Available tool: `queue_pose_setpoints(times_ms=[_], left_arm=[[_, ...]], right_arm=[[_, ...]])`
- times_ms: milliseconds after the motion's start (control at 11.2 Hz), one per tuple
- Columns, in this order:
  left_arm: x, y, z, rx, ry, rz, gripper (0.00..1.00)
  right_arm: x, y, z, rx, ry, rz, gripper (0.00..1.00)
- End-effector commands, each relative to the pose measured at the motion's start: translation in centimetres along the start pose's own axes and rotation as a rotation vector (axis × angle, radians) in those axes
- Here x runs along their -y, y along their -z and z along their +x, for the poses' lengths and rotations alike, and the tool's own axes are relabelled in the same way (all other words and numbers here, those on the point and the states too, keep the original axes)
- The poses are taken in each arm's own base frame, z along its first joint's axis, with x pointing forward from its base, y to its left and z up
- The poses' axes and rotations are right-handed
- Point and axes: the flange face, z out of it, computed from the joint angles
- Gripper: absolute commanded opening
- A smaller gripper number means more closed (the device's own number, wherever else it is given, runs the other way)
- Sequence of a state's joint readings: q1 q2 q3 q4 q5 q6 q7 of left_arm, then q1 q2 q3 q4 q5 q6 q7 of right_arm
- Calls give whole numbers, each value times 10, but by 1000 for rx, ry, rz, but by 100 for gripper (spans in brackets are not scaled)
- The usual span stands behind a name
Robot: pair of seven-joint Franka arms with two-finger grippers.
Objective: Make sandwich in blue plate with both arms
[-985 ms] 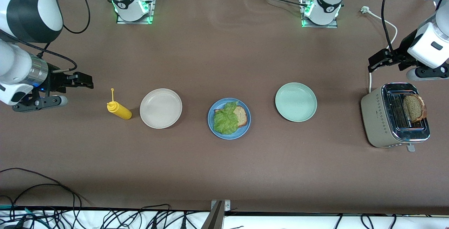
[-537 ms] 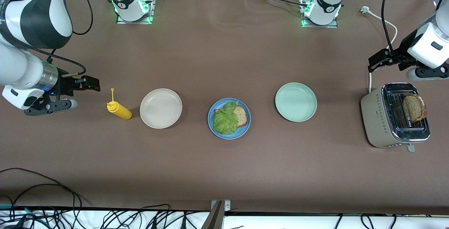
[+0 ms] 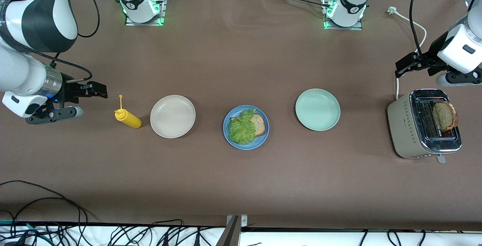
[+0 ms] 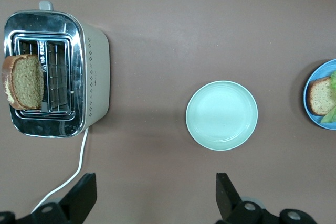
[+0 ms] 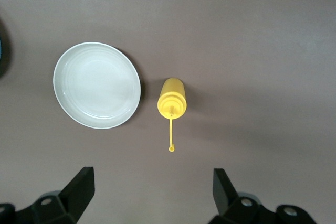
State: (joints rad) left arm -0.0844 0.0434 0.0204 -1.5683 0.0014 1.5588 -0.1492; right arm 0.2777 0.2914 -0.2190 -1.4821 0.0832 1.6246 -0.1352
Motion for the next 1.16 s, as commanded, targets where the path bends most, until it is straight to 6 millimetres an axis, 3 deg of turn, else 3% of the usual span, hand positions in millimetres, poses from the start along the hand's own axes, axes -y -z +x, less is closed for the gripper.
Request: queue_pose_setpoints(times_ms=[0,1075], left_arm=[[1,5,-3,-13,-16,-11,100],[-1,8,-1,-40,-22,-6,100]], right_arm=[[-2,2,-4,-11,-2,19,100],[-6,7,-4,-18,2,18,100]])
